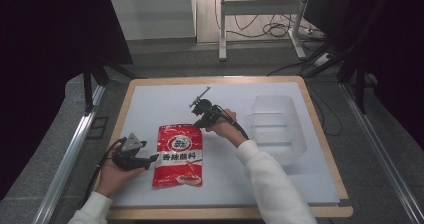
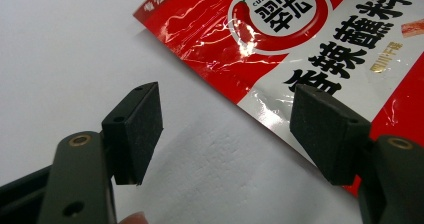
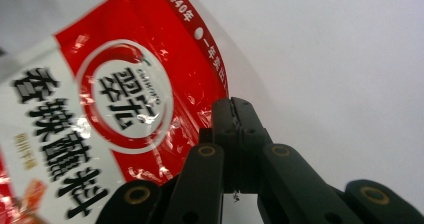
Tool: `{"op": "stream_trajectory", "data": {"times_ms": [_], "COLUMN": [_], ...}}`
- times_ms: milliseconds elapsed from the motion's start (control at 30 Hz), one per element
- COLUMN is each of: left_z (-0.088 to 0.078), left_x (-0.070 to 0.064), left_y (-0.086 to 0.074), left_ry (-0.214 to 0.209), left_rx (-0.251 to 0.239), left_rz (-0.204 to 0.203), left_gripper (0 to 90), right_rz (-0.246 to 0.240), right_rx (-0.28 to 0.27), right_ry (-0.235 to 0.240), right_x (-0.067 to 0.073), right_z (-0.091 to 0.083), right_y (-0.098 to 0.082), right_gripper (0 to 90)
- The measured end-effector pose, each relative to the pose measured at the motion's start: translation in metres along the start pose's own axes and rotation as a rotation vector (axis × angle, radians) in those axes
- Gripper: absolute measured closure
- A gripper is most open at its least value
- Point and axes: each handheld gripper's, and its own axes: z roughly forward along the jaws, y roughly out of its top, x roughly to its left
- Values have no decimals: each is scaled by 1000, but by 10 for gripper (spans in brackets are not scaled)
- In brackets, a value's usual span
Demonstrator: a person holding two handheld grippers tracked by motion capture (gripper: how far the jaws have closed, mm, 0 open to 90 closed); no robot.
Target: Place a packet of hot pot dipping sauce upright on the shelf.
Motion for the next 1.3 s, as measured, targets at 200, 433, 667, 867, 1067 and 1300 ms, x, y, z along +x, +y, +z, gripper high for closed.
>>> {"op": "stream_trajectory", "data": {"times_ms": [200, 433, 667, 867, 1067, 1300], "left_z": [1, 2, 10, 19, 30, 32], "left_x": [0, 2, 11, 26, 33, 26], "left_y": [0, 0, 7, 22, 33, 39], "left_ry": [0, 3, 2, -47, -96, -125], "left_rx": [4, 5, -4, -37, -38, -46], "left_rz": [-1, -7, -39, -66, -12, 53], "left_gripper": [287, 287, 295, 320, 393, 531], "right_rz": [-32, -59, -78, -90, -100, -100], "right_rx": [-46, -71, -86, -88, -83, -71], "right_ry": [29, 43, 61, 68, 70, 76], "right_x": [13, 24, 34, 38, 39, 41], "right_z": [-19, -28, -35, -36, -35, -35], "right_y": [-6, -15, -25, -29, -30, -31], "right_gripper": [891, 891, 891, 891, 891, 891]}}
